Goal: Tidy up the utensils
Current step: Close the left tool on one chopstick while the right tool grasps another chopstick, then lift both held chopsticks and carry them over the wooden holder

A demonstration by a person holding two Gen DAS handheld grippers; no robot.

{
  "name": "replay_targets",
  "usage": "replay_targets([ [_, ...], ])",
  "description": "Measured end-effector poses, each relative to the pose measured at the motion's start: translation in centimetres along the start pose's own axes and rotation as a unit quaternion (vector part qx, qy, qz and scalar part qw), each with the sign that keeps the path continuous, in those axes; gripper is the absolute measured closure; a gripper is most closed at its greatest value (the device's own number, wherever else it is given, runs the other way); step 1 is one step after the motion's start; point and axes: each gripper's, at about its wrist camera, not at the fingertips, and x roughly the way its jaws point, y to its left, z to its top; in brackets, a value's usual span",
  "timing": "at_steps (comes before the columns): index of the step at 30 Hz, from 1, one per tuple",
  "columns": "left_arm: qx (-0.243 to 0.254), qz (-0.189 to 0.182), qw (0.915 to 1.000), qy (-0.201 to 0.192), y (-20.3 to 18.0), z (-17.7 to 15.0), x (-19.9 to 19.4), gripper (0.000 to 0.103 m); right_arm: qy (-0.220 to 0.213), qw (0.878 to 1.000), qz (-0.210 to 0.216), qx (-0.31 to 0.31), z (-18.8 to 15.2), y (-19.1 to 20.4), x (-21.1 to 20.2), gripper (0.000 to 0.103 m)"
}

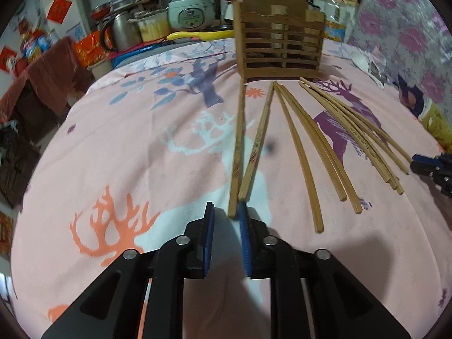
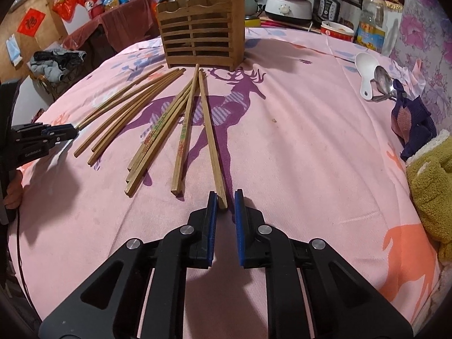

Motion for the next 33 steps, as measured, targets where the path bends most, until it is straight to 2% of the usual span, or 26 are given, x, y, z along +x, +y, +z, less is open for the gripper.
replay_targets([
  [2, 0.014, -0.001, 0.9999, -0.001, -0.5, 0.0, 0.1, 0.097, 0.0, 1.0, 0.0, -0.001, 0.0, 0.0, 0.0, 0.089],
  [7, -0.011, -0.005, 0.9997, -0.021, 0.5, -0.1, -1.0, 0.097, -0.004, 1.0, 0.001, -0.001, 0.0, 0.0, -0.2, 0.095],
  [13, -0.021, -0.003, 0.998, -0.059, 0.4, 1.2, -4.3, 0.097, -0.062, 0.998, -0.009, 0.015, 0.7, 0.0, -3.0, 0.096],
  [22, -0.018, -0.024, 0.992, -0.123, -1.2, 6.0, -10.1, 0.097, -0.17, 0.985, 0.001, 0.03, 5.3, 0.7, -9.4, 0.096],
  [33, -0.016, -0.05, 0.9856, -0.161, -3.4, 13.8, -13.1, 0.097, -0.223, 0.975, 0.008, 0.012, 10.2, 3.0, -12.1, 0.096],
])
